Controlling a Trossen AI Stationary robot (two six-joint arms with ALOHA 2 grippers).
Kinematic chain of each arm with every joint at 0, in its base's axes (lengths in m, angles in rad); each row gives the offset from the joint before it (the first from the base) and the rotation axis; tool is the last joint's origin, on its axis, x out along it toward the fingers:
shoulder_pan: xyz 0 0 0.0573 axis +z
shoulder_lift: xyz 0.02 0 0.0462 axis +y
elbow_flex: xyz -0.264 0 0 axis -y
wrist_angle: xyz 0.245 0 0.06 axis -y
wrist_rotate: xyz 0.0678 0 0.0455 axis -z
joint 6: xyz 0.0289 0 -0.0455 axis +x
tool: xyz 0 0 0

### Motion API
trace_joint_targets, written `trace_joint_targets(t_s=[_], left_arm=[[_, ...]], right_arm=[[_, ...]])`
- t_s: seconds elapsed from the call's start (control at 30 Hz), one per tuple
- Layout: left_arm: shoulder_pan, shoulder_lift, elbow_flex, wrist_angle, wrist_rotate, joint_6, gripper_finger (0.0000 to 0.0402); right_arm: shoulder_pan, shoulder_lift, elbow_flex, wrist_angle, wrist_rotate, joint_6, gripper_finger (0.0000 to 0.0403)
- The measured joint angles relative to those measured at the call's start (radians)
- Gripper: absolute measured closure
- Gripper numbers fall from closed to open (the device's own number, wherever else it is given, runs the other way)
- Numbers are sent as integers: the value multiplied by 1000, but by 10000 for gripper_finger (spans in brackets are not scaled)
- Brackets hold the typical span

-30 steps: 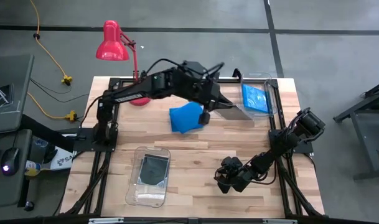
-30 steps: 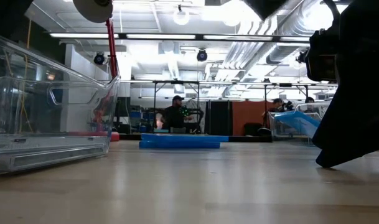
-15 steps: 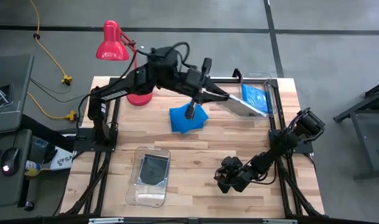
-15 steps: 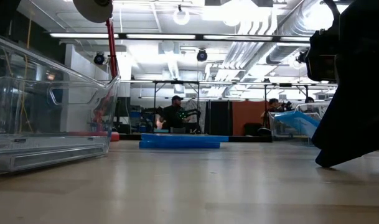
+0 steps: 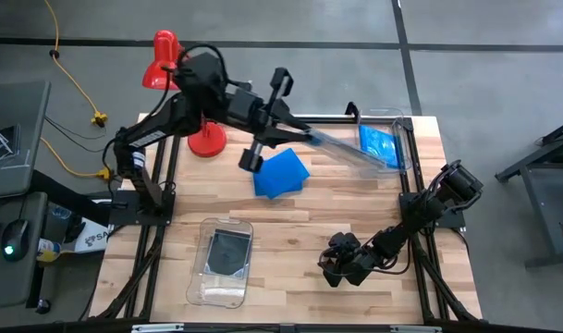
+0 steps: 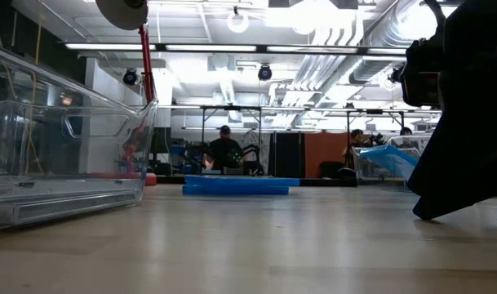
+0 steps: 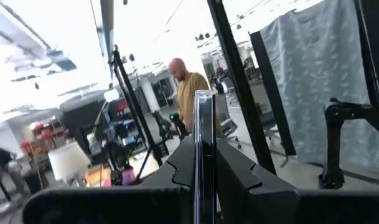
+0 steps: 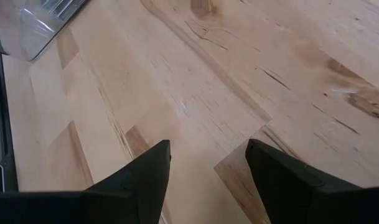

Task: Pick & place jewel cases by type
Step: Put the black cd case into the bottom transparent bin

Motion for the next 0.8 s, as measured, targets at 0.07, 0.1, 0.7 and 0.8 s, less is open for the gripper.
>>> trace_joint_targets(t_s=[0.07,0.1,0.7,0.8], left_arm=[[0,-12,0,-3,1,8,371],[0,-19,0,-4,0,9,371],[0,-209,0,-212,-231,127,371],[0,-242,0,-260,-271,146,371]], right_arm=[[0,0,0,0,0,0,192],[0,0,0,-1,1,0,192],[0,0,0,-2,10,0,192],[0,0,0,-2,10,0,192]])
